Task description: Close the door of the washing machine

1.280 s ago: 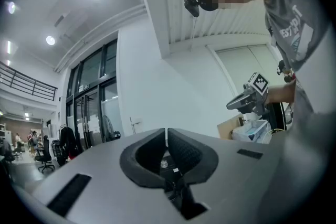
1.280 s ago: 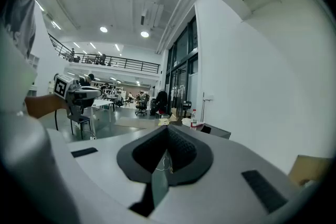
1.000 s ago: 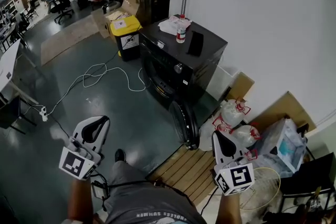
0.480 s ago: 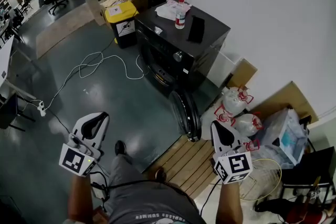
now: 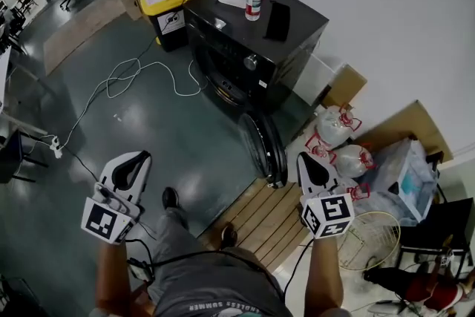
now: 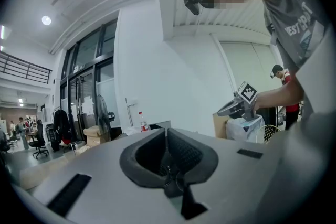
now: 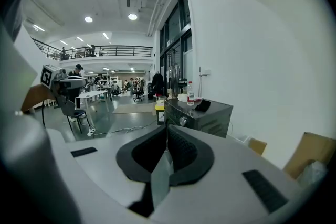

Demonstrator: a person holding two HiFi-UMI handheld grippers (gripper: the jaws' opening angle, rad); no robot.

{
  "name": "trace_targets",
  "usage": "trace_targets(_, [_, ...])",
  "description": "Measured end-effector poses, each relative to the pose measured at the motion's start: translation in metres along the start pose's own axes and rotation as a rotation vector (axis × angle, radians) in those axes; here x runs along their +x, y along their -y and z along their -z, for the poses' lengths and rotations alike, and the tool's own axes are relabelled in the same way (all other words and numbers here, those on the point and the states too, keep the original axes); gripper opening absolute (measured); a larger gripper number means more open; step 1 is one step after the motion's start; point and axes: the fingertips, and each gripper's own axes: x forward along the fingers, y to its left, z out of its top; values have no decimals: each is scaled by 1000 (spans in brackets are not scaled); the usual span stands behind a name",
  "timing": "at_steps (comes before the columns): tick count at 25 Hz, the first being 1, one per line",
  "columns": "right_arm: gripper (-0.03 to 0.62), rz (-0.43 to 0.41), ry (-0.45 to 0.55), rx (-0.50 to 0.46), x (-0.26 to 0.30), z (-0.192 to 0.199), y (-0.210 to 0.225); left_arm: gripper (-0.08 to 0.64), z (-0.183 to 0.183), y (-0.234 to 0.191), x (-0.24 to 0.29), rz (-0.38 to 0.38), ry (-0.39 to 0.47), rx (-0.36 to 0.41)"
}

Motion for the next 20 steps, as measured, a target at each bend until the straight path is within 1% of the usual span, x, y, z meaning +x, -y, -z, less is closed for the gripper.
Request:
trace_targets(12, [34,22,-116,1,54,52,19,29,35,-11,22,43,-40,-24])
trace_targets(20, [46,27,-180,28,87,88,28,29,60,-19,32,57,-68,-43])
